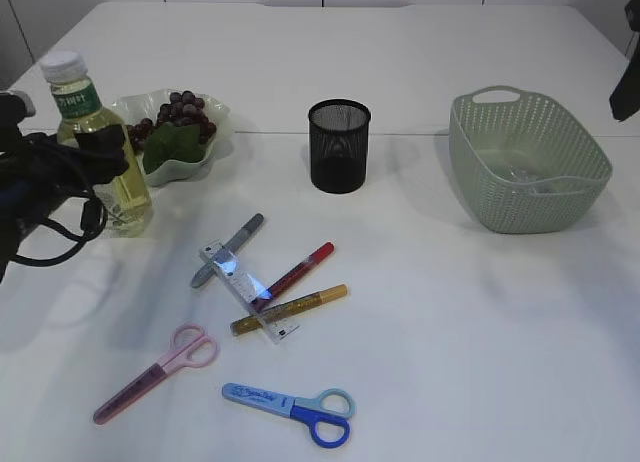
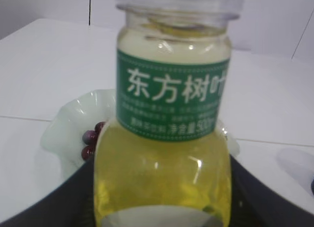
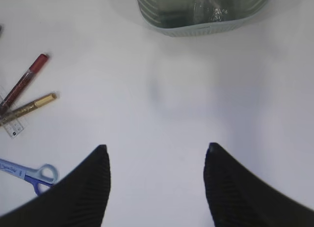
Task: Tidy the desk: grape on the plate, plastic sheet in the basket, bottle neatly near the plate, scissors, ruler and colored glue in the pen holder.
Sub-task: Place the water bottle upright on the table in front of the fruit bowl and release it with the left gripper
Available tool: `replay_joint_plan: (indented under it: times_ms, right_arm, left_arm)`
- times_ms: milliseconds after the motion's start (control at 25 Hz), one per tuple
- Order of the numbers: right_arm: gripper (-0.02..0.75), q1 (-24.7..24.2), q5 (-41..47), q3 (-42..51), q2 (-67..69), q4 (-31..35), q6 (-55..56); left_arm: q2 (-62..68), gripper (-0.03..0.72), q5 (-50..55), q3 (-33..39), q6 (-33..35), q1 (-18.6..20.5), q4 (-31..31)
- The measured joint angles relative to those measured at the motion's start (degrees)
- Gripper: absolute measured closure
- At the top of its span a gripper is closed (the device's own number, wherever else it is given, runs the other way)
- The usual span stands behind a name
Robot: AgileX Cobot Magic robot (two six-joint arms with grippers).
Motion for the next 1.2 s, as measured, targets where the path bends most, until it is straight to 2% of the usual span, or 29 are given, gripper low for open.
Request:
replay_joint_plan:
  times_ms: [240,920,1000,1200]
  right_arm:
    - [0.262,0.0,0.0,0.0,0.0,-0.1,-1.1]
    - [0.262,0.0,0.0,0.0,1.6,-0.1,-1.3]
    - [0.262,0.0,0.0,0.0,1.6,-0.1,-1.3]
    - [0.262,0.0,0.0,0.0,1.6,-0.1,-1.3]
  left_arm:
    - [4.3,0.274,-0.3,-1.9,0.1,0.0,0.4]
    - [4.7,0.265,-1.1,-2.0,1.4,0.1,3.4]
    - [4.7,0.222,-1.1,-2.0,1.9,0.1,4.3]
    - [4.7,0.062,-3.3,-2.3,2.4,0.1,3.1]
